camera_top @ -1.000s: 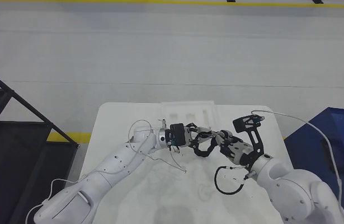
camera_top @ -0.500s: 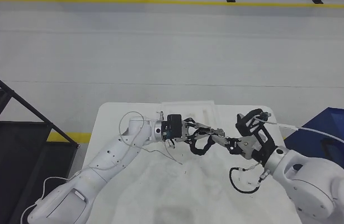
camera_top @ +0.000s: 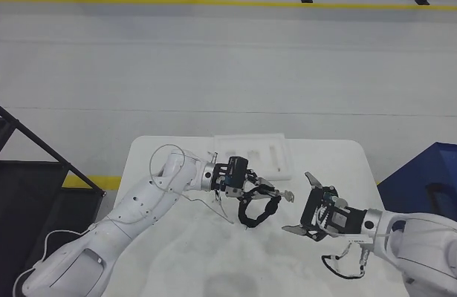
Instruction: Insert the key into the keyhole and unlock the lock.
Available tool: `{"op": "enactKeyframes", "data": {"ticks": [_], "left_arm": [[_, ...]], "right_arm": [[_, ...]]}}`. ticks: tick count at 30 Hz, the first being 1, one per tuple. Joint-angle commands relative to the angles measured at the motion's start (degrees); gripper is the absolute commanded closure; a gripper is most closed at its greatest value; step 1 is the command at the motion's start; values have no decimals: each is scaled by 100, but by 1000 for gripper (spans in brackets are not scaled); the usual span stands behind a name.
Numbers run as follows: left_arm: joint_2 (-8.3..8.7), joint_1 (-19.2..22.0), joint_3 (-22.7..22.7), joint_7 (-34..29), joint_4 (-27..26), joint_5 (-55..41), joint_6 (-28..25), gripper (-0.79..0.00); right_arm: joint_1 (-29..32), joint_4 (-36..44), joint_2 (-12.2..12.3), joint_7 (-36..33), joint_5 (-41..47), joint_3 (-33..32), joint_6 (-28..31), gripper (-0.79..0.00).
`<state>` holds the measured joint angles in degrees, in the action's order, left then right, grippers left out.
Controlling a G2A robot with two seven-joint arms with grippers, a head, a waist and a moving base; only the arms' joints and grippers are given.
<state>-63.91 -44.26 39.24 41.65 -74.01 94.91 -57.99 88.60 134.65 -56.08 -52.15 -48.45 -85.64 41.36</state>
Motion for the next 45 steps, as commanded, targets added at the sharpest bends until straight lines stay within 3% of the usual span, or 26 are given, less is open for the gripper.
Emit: {"op": "enactKeyframes", "data": {"ticks": [1,11,14,20,25,26,28,29,31,36,45], "left_arm": [[82,83,-185,14,-26,-83,-1,0],[346,498,-673,-230,-69,-600,-1,0],[396,578,-724,-322,-71,-726,-1,0],[422,640,-907,-353,-2,-962,-1,0],[406,707,-1033,-317,64,-1091,-1,0],[400,713,-1057,-317,88,-1107,-1,0],[386,728,-1107,-318,124,-1133,-1,0],[379,739,-1131,-316,137,-1141,-1,0],[363,758,-1172,-309,168,-1161,-1,0],[321,802,-1298,-311,262,-1196,-1,0],[282,857,-1376,-289,362,-1239,-1,0]], "right_arm": [[-3,0,4,-4,-5,17,31,-785],[-40,0,12,82,-197,62,137,-785],[-186,0,28,324,-687,88,407,-785],[-438,0,38,1475,-1667,339,1297,-785],[-410,-24,55,1797,-2297,541,1510,-785],[-418,-31,58,1866,-2385,570,1524,-693],[-435,-35,65,1941,-2622,615,1540,-625],[-447,-30,68,1992,-2725,635,1547,-523],[-459,-26,76,2080,-2939,682,1569,-394],[-503,0,106,2279,-3396,800,1664,-283],[-631,0,193,2382,-4167,1009,1664,-219]]}}
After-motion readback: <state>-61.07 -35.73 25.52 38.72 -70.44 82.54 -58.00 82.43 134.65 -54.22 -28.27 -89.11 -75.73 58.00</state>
